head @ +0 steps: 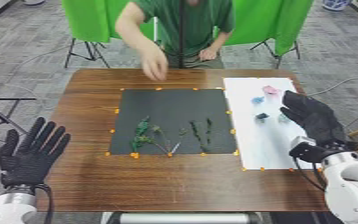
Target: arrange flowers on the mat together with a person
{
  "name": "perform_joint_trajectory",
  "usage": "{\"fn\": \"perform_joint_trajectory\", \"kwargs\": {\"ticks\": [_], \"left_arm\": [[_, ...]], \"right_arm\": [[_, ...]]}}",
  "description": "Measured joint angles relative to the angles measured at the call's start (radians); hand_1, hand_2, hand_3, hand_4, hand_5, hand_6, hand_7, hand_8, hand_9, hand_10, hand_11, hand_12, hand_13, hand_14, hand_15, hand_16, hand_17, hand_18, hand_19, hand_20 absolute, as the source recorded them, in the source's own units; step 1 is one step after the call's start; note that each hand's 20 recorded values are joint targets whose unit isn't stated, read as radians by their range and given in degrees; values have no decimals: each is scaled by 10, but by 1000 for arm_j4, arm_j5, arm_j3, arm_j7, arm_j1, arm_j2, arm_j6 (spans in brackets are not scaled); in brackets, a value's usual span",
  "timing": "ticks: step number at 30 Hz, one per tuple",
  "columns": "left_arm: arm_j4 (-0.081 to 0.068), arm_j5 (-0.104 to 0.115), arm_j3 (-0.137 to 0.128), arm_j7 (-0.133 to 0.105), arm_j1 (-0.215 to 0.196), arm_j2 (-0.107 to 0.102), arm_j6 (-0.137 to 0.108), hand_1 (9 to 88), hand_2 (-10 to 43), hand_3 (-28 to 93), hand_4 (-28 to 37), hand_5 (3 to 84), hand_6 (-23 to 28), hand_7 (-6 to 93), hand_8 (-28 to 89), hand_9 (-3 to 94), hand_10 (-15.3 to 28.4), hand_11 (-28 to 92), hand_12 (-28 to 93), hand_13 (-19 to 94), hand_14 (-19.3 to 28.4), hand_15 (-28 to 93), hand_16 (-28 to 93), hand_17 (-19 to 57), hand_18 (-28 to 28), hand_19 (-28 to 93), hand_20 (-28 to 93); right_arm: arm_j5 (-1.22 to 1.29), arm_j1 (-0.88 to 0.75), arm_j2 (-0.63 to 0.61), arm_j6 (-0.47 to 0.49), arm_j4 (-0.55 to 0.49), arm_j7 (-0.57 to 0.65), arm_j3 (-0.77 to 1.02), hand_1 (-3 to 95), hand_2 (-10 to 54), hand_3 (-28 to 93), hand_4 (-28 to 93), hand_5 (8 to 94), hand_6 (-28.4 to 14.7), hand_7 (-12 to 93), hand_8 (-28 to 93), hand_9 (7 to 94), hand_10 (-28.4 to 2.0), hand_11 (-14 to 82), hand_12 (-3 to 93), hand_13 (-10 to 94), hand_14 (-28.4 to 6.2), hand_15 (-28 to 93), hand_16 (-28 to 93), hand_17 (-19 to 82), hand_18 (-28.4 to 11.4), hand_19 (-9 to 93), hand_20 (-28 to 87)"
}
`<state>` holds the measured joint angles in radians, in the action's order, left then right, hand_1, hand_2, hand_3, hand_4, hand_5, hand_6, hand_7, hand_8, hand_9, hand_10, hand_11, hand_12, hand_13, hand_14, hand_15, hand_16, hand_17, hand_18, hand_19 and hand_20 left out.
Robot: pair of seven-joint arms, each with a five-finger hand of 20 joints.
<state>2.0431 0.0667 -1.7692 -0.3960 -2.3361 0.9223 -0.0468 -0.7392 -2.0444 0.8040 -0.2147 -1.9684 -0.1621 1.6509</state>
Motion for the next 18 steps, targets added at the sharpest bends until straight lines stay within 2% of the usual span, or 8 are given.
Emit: {"fn": "perform_joint_trajectory", "kwargs": {"ticks": [7,12,15,18], "left_arm": [[-1,0,-1,2,1,-1,0,252,106,692,-283,435,72,75,-80,400,137,147,88,308,166,330,-64,-33,147,328,145],[-1,0,-1,3,3,-1,0,252,106,692,-283,435,72,75,-80,400,137,146,88,308,166,331,-64,-33,147,328,145],[-1,0,-1,3,3,-1,0,252,106,692,-283,436,72,75,-80,399,137,146,87,308,166,329,-66,-33,147,328,145],[-1,0,0,3,6,-2,0,252,106,692,-283,436,72,75,-81,399,137,146,88,308,166,328,-66,-33,147,328,145]], "right_arm": [[-142,-56,29,62,0,1,85,308,-49,751,-217,501,-18,168,-125,437,-102,51,92,315,-92,128,25,209,-105,28,240],[-275,-62,37,62,1,10,99,373,-86,758,-233,465,-10,189,-134,427,-92,49,93,315,-76,124,30,217,-93,27,247],[-478,-52,34,11,-4,79,85,399,-94,763,-253,429,-6,205,-145,407,-89,45,97,309,-73,122,30,221,-86,31,256],[-654,7,0,-105,3,213,-25,409,-95,762,-262,412,-8,205,-144,394,-88,42,99,298,-68,118,31,221,-84,34,257]]}}
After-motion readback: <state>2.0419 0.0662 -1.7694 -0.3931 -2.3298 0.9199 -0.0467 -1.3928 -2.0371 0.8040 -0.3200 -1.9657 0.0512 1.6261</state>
